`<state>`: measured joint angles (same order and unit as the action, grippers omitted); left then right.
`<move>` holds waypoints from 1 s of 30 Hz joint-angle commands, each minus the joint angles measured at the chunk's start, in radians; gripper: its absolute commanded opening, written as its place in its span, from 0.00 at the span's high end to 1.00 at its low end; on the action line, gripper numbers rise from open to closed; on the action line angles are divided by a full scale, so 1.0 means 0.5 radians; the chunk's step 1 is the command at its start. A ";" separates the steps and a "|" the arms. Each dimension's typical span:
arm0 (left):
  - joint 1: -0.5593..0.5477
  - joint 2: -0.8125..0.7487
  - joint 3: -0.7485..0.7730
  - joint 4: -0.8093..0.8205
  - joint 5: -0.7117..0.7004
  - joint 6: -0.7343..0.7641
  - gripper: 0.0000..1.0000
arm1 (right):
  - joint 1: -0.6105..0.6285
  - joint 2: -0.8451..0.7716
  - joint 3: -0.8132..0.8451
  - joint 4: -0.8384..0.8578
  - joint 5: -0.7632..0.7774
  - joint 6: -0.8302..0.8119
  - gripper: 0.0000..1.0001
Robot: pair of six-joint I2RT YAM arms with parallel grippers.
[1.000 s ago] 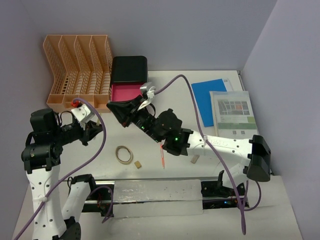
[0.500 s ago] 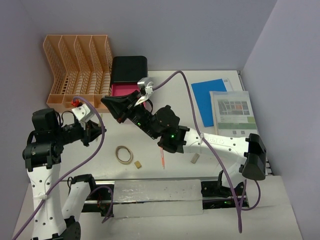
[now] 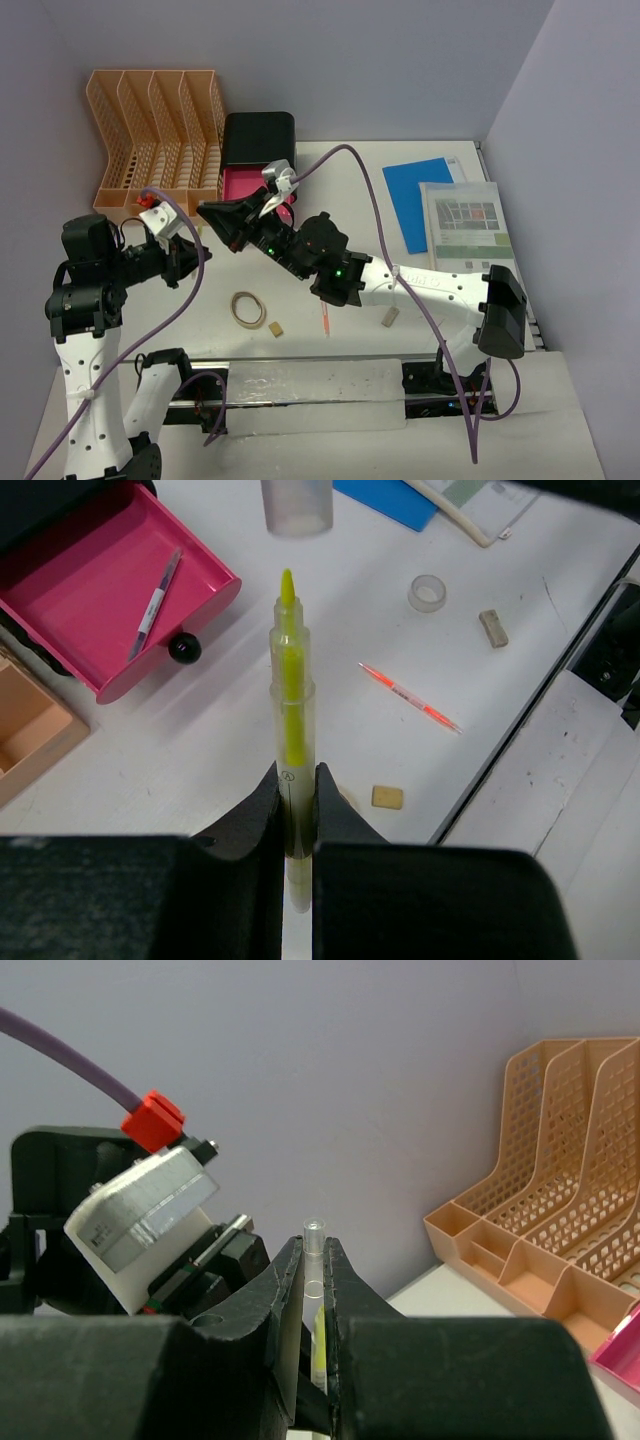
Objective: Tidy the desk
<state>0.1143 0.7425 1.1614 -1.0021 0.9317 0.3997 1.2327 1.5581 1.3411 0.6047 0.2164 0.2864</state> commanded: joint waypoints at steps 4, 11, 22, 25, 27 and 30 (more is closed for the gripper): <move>0.012 0.003 0.009 0.103 -0.023 -0.067 1.00 | 0.010 0.033 0.076 -0.009 -0.011 0.029 1.00; 0.014 -0.003 0.009 0.105 -0.010 -0.063 1.00 | 0.010 0.031 0.042 -0.016 0.003 0.044 1.00; 0.014 -0.002 0.096 0.087 -0.001 -0.082 1.00 | 0.010 0.074 -0.071 0.003 -0.068 0.233 1.00; 0.011 -0.003 0.095 0.137 -0.058 -0.128 1.00 | 0.020 0.092 -0.097 -0.022 -0.107 0.252 1.00; 0.011 -0.003 0.094 0.146 -0.098 -0.143 1.00 | 0.029 0.082 -0.140 -0.018 -0.081 0.253 1.00; 0.011 -0.003 0.081 0.168 -0.115 -0.157 1.00 | 0.027 0.016 -0.241 0.008 -0.026 0.252 1.00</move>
<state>0.1143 0.7425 1.1622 -1.0025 0.8833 0.3521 1.2303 1.5768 1.2882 0.6493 0.2209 0.3918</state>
